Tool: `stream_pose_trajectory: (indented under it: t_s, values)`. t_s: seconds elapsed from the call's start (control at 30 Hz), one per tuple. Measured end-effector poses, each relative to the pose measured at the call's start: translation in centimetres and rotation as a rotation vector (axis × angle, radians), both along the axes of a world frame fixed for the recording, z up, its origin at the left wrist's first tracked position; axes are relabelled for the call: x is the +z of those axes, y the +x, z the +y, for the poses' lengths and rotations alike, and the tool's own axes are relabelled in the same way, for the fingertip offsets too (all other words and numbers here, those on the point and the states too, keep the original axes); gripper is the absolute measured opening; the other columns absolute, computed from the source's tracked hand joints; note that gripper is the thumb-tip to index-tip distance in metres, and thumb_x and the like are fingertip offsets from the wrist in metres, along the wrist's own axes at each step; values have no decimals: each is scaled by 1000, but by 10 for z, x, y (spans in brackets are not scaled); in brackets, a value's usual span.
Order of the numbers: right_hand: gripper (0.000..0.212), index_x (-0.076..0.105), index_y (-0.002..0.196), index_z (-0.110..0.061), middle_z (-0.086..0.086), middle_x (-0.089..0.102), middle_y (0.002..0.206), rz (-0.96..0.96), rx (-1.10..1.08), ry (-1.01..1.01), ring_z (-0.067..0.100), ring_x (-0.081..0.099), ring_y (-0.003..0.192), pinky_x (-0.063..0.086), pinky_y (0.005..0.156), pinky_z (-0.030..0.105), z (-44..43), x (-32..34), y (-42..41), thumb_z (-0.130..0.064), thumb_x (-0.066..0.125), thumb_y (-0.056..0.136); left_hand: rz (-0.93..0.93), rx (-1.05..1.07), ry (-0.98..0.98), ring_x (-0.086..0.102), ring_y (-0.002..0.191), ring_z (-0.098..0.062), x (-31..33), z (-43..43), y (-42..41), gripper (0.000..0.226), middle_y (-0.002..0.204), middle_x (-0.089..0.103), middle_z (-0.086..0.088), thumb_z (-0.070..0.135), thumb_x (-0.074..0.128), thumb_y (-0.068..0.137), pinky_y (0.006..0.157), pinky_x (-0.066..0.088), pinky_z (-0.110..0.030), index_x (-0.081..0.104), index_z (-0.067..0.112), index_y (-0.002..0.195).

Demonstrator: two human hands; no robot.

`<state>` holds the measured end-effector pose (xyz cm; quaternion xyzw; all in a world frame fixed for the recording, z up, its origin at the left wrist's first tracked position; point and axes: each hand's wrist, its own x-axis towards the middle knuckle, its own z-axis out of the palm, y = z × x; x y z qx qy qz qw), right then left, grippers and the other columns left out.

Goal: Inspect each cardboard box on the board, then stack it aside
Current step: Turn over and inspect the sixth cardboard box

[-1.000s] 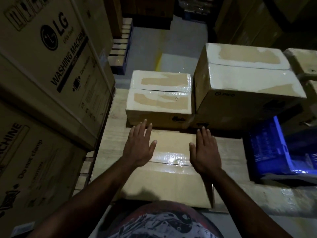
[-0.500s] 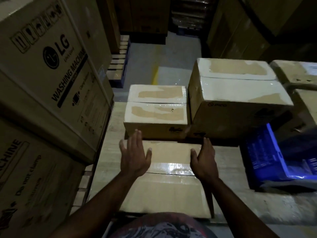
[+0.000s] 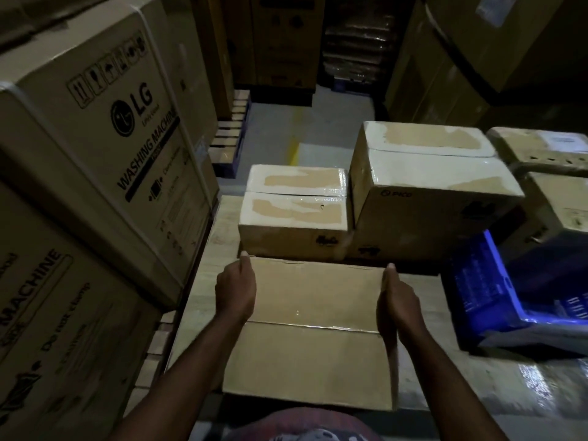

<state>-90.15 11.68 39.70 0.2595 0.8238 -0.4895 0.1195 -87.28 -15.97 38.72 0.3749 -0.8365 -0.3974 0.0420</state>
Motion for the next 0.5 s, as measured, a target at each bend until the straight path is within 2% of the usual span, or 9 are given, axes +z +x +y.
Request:
stream_pose_trajectory:
  t_s: [0.07, 0.13, 0.2, 0.27, 0.37, 0.5]
  values:
    - [63, 62, 119, -17, 14, 60, 129, 47, -42, -42, 34, 56, 119, 42, 100, 45, 5, 12, 3, -63, 22, 103, 55, 51, 42, 60, 103, -37, 11, -1, 6, 65, 108, 66, -20, 51, 24, 105, 80, 42, -38, 67, 4, 108]
    - [50, 60, 113, -25, 5, 59, 118, 102, -53, -89, 27, 56, 114, 42, 94, 43, 11, 18, 7, -62, 28, 103, 115, 66, 60, 61, 92, -34, 20, -2, 11, 62, 96, 66, -17, 50, 26, 105, 72, 41, -37, 68, 5, 96]
    - [36, 58, 109, -21, -1, 59, 113, 169, -32, -111, 20, 56, 103, 44, 85, 38, 18, 20, 12, -51, 39, 104, 171, 23, 61, 61, 79, -29, 28, -4, 16, 54, 80, 65, -10, 46, 33, 105, 65, 43, -36, 67, 11, 82]
    - [24, 58, 109, -15, 4, 60, 109, 213, -16, -112, 16, 56, 94, 44, 75, 34, 21, 20, 18, -35, 45, 105, 198, -43, 42, 62, 73, -23, 28, -6, 23, 44, 73, 65, -2, 39, 42, 103, 58, 40, -29, 67, 15, 75]
    - [19, 57, 114, -14, -5, 58, 103, 254, -21, -132, 10, 56, 91, 44, 69, 31, 24, 19, 26, -22, 44, 103, 228, -141, -31, 67, 80, -18, 18, -4, 41, 32, 88, 72, -2, 37, 48, 101, 56, 39, -22, 72, 16, 100]
    - [19, 56, 118, -26, -9, 64, 101, 292, -3, -146, 13, 64, 94, 53, 73, 40, 28, 8, 48, -24, 45, 103, 252, -228, -175, 65, 73, -18, 11, 11, 73, 21, 88, 71, -2, 30, 52, 100, 51, 39, -20, 65, 17, 109]
